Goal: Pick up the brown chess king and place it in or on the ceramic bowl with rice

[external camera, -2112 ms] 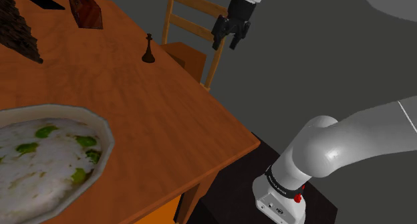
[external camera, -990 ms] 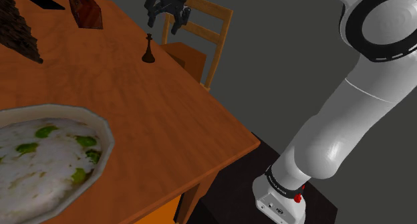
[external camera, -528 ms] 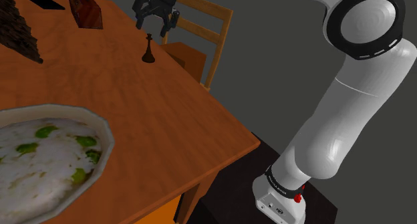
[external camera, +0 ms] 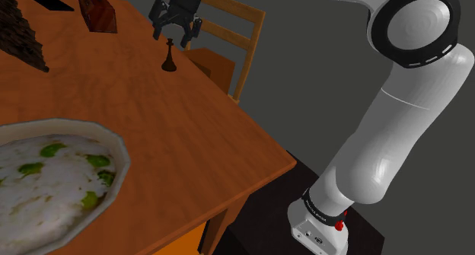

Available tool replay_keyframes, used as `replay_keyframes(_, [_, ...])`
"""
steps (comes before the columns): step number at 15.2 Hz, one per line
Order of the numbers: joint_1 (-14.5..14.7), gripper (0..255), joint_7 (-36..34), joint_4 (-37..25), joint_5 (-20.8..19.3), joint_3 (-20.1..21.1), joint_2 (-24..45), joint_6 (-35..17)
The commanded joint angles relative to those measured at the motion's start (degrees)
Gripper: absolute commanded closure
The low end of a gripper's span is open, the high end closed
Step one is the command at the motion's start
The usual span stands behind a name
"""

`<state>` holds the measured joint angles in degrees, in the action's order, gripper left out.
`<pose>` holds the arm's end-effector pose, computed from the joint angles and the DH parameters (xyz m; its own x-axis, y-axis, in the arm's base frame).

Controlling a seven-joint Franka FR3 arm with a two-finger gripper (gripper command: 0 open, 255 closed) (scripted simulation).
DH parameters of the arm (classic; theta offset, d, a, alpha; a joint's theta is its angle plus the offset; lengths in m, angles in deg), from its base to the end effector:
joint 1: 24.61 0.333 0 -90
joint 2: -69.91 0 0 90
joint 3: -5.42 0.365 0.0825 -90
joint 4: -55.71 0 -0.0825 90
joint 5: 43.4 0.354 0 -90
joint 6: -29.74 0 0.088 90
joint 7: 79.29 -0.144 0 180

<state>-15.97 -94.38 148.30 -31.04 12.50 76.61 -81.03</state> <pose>0.5749 0.1805 0.5897 0.9900 -0.0644 0.1254 -0.0288 -0.9632 -0.2672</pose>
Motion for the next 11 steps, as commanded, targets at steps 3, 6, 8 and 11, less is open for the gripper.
replay_keyframes(3, [0.0, 255, 0.0, 0.0, 0.0, 0.0, 0.0, 0.0])
replay_keyframes(6, [0.0, 255, 0.0, 0.0, 0.0, 0.0, 0.0, 0.0])
replay_keyframes(8, [0.0, 255, 0.0, 0.0, 0.0, 0.0, 0.0, 0.0])
replay_keyframes(11, [0.0, 255, 0.0, -0.2, 0.0, 0.0, 0.1, 0.1])
